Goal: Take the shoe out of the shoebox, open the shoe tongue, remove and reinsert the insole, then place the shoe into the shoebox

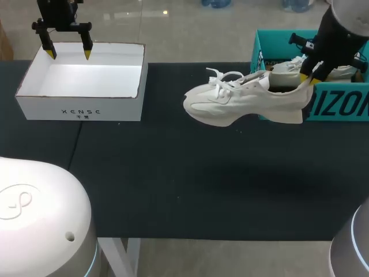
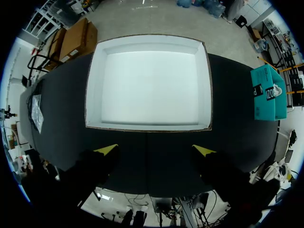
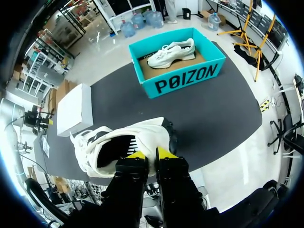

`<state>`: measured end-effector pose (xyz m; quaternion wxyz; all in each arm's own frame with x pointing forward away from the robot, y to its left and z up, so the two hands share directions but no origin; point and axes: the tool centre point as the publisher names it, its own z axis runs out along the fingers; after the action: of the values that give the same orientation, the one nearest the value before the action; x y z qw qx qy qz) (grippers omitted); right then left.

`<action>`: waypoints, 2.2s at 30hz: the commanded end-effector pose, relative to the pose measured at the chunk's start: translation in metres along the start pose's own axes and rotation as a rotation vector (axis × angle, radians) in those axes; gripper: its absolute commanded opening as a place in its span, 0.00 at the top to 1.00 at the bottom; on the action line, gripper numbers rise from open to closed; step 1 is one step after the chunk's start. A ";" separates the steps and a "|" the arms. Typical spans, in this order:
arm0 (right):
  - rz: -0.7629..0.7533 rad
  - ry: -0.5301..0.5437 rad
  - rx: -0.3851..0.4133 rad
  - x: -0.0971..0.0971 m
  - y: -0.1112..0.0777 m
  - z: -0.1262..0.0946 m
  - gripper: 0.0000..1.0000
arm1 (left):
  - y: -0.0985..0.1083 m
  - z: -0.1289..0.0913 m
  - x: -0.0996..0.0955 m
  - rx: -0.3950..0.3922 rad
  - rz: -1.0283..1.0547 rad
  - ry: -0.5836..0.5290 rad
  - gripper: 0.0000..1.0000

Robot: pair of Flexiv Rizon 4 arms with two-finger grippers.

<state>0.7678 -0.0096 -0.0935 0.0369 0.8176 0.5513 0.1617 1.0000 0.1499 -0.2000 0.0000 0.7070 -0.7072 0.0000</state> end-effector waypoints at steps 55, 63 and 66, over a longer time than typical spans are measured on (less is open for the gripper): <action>0.025 0.100 0.071 -0.040 -0.085 0.190 1.00 | 0.000 0.000 0.000 0.000 0.000 0.000 0.00; 0.026 0.096 0.099 -0.039 -0.089 0.217 1.00 | 0.000 0.000 0.000 0.000 0.000 0.000 0.00; 0.030 0.083 0.104 -0.040 -0.093 0.228 1.00 | 0.000 0.000 0.000 0.000 0.000 0.000 0.00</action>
<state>0.7368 0.0102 -0.3303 -0.0308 0.8188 0.5487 0.1661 1.0000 0.1499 -0.2000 0.0000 0.7070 -0.7072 -0.0001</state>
